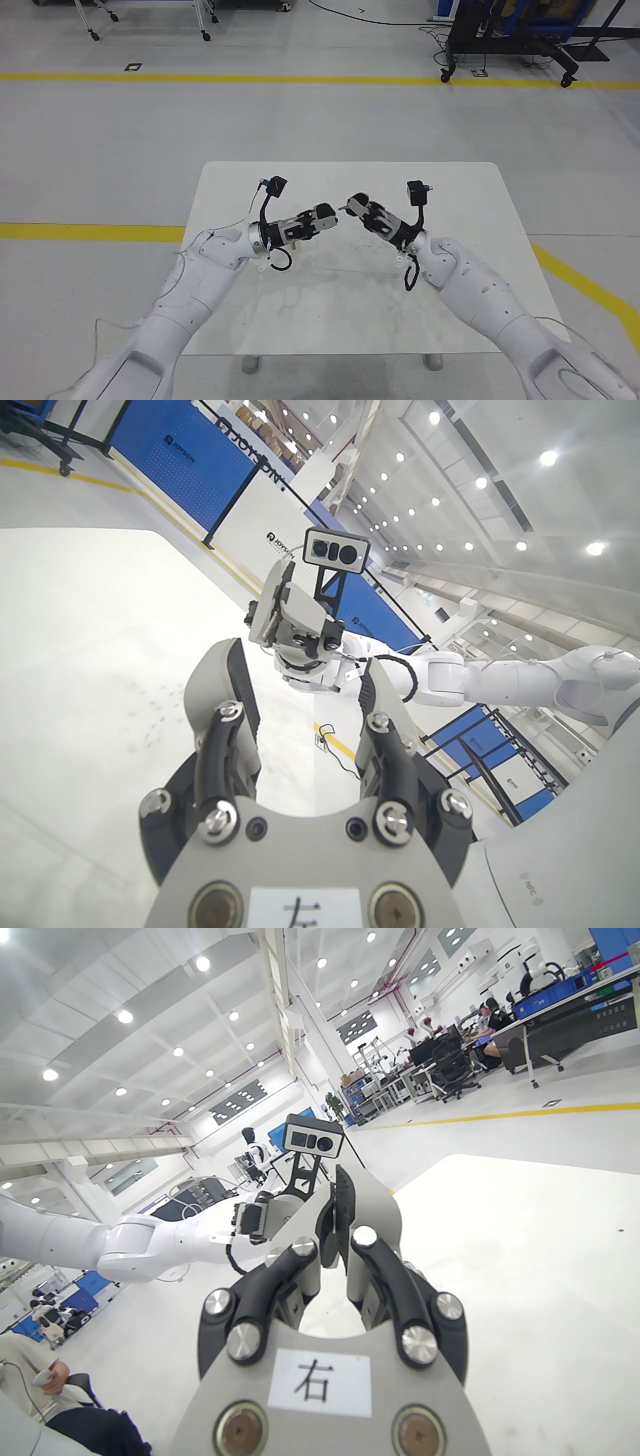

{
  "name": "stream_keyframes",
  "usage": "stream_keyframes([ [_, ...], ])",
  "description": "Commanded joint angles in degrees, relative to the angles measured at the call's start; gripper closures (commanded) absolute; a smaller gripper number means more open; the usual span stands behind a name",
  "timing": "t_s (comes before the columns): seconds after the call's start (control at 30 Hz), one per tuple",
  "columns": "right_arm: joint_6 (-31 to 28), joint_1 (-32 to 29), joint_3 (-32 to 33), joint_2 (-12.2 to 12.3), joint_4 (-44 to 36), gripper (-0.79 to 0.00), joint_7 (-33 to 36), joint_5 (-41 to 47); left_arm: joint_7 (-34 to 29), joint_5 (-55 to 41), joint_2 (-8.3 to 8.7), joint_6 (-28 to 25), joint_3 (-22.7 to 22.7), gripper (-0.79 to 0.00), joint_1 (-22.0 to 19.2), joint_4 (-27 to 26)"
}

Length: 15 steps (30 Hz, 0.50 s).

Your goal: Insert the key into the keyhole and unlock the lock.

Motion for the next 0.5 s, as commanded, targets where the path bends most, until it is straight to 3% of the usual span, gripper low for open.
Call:
stream_keyframes([
  [0.0, 0.0, 0.13, -0.55, 0.19, -0.5, 0.0, 2.13, 2.3, 0.49, 0.9, -0.11, 0.0, -0.3, -0.391, 0.26, -0.21],
  [0.37, 0.0, 1.26, -1.66, 0.48, -0.27, 0.0, 10.15, 8.89, 2.55, 3.98, -0.6, 0.0, -1.42, -0.314, 1.02, -0.43],
  [0.4, 0.0, 1.29, -1.62, 0.48, -0.25, 0.0, 10.54, 9.17, 2.8, 4.07, -0.61, 0.0, -1.6, -0.286, 1.1, -0.4],
  [0.47, 0.0, 1.3, -1.53, 0.47, -0.19, 0.0, 11.31, 9.54, 3.11, 4.33, -0.64, 0.0, -1.88, -0.068, 1.22, -0.42],
])
